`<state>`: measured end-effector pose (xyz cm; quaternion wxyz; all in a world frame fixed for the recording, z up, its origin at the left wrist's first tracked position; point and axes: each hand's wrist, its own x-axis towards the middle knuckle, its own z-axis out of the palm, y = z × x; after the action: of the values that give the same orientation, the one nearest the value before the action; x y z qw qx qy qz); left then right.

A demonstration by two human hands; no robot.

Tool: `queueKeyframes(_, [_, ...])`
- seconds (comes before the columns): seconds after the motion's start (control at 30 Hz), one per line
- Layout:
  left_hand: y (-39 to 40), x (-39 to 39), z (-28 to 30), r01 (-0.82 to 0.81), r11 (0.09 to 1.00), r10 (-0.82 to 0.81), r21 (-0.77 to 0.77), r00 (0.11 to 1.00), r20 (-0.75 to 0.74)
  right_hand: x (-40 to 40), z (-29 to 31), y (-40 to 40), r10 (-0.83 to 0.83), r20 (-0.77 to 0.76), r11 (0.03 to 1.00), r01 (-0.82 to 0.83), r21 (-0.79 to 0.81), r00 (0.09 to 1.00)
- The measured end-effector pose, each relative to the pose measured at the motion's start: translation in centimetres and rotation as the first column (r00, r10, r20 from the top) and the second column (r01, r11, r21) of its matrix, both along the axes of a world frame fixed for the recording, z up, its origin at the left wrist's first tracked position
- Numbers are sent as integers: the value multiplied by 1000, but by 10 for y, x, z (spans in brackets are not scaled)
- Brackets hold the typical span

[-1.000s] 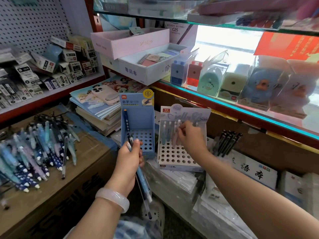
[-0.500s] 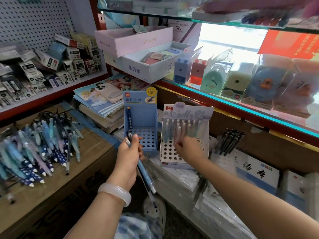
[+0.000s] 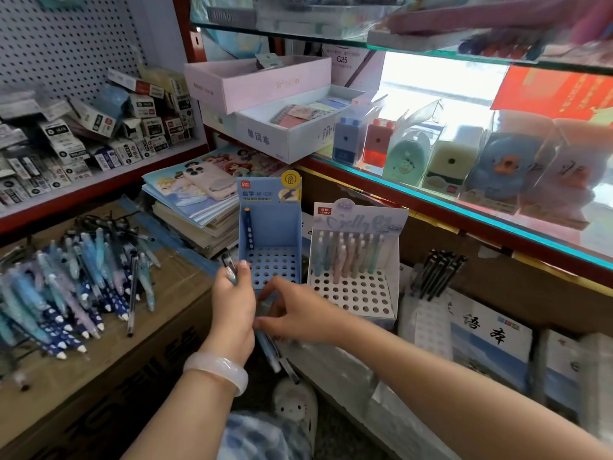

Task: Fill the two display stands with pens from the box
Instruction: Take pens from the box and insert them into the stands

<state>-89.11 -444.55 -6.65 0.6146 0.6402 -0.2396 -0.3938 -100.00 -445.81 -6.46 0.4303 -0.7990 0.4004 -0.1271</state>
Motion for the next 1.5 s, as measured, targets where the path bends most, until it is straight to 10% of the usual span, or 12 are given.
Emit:
queueKeyframes(0.27, [-1,2,3,-51,998,49,-34,998,-40,-2,6,3,17,-28,993,-20,-117,999])
queueKeyframes(0.73, [1,5,2,117,993,-114,3,970,-214,-36,8,-9,-258,224,939,188,288,940])
queueKeyframes(0.97, [-8,13,-4,72,997,-54,15,856,-514,-45,15,-19,-499,609,743,-57,667,617])
queueKeyframes(1.23, [-5,4,-10,219,970,-147,104,874,-463,-39,21,-30,-512,566,856,336,392,646])
queueKeyframes(1.5, [-4,5,-11,102,981,-58,163,966,-251,-52,1,-63,-671,258,689,713,-129,695])
